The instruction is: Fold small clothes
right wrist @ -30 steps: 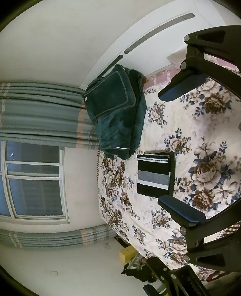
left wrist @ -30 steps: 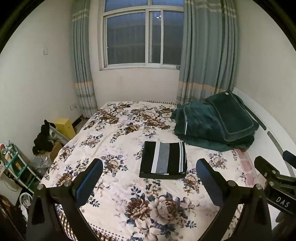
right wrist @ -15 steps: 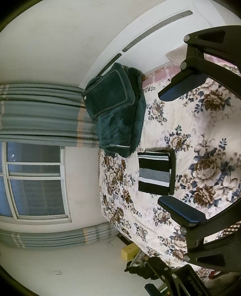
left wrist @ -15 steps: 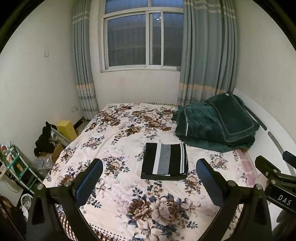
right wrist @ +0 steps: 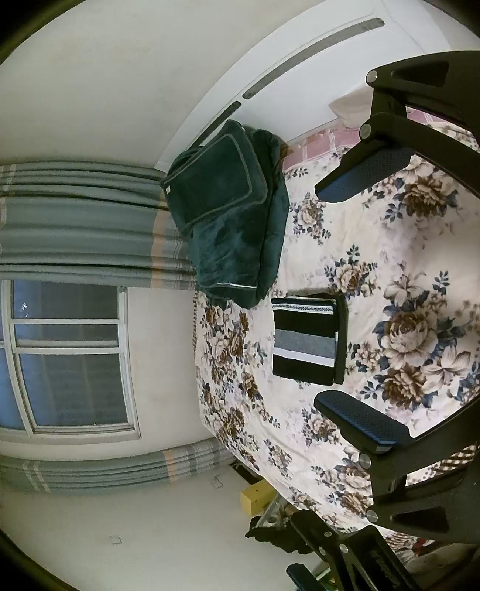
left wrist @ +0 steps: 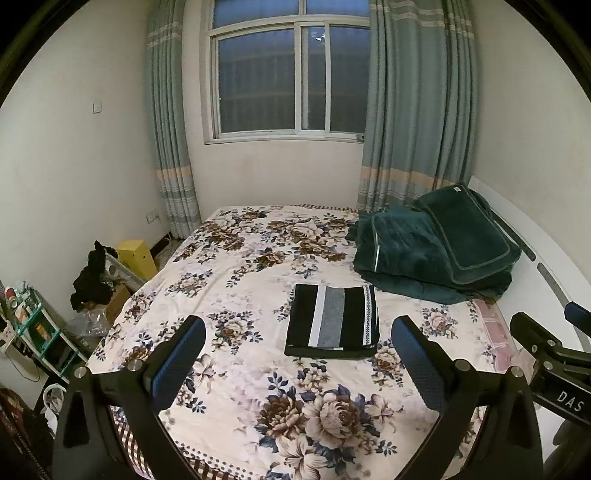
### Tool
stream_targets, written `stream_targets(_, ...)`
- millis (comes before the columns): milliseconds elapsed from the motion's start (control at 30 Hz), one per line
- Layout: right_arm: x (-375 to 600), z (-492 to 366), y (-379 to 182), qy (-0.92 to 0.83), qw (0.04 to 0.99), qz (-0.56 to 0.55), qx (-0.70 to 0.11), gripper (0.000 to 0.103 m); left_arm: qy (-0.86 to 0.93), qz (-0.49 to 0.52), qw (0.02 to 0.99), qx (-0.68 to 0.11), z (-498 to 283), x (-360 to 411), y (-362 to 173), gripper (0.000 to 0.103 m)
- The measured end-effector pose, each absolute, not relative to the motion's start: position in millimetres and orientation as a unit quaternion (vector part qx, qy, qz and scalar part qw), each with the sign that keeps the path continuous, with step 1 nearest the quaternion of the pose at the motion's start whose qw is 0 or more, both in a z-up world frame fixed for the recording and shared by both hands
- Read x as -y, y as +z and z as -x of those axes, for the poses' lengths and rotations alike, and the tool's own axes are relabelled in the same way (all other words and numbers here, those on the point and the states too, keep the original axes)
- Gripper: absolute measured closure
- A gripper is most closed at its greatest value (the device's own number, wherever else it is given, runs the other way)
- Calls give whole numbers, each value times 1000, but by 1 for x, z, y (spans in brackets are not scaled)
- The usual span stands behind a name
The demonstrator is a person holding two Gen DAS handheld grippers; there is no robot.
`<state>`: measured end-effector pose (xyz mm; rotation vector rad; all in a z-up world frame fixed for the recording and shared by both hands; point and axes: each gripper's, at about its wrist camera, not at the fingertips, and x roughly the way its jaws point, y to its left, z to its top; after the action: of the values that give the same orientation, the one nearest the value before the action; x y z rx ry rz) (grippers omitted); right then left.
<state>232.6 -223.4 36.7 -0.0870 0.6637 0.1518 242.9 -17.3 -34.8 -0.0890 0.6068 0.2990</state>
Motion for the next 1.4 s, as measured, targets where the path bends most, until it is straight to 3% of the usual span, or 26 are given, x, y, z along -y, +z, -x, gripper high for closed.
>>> stream_targets(1400,219,-224,33,70,943,39,-324,0,159,51,940,-297,-227,17,-37,0)
